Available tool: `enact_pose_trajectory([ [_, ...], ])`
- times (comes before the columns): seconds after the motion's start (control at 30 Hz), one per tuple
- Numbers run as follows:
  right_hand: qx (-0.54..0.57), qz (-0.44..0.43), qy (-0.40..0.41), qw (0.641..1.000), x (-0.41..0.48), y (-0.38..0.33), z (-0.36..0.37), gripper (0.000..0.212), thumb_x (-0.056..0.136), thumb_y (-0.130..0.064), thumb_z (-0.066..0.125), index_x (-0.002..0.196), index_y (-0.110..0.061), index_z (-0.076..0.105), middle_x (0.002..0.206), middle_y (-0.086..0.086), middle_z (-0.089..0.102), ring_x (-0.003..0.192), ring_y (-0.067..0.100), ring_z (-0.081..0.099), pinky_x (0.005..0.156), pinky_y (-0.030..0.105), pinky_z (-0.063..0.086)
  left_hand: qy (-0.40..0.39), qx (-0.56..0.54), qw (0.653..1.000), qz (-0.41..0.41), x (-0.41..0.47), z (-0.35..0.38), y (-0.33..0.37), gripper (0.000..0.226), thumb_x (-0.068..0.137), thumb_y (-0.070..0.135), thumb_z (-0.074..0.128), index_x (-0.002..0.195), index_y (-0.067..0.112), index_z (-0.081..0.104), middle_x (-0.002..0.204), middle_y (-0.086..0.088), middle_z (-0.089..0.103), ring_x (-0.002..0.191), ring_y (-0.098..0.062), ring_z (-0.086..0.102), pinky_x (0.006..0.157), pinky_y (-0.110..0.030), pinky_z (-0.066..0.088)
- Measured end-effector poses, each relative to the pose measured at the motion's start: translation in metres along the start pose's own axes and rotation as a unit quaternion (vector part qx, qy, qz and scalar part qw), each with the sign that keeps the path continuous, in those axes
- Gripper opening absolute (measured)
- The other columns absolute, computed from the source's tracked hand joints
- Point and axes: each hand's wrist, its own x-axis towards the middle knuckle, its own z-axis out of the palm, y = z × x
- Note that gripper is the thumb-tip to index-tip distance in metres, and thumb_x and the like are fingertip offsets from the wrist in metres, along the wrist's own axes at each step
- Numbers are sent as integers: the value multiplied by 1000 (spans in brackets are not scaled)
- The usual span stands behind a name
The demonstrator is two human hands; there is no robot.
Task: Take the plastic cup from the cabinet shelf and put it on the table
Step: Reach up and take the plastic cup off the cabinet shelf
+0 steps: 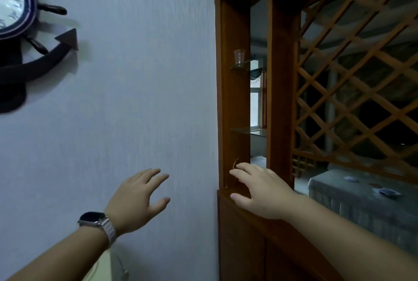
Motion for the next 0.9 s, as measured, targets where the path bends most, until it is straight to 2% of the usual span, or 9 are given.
enact_pose_trajectory([
  [0.43,-8,46,-12,999,194,-21,78,66,90,-61,46,149,-38,27,160,-9,27,145,16,26,113,42,32,-7,-63,997,48,135,101,-155,70,81,68,39,138,28,48,144,-1,51,130,-21,48,106,-39,39],
  [0.67,-13,63,-4,998,246,-11,84,65,91,-61,48,148,-38,29,158,-10,30,143,17,29,111,41,33,-5,-82,995,63,184,142,-173,70,80,67,40,137,28,48,143,-1,52,130,-20,48,105,-37,38],
  [0.9,-10,77,-20,997,289,36,116,65,90,-61,47,148,-38,29,158,-10,31,143,16,29,111,41,32,-3,-92,994,59,238,187,-174,69,80,67,40,135,27,50,143,0,52,130,-20,48,105,-39,39],
])
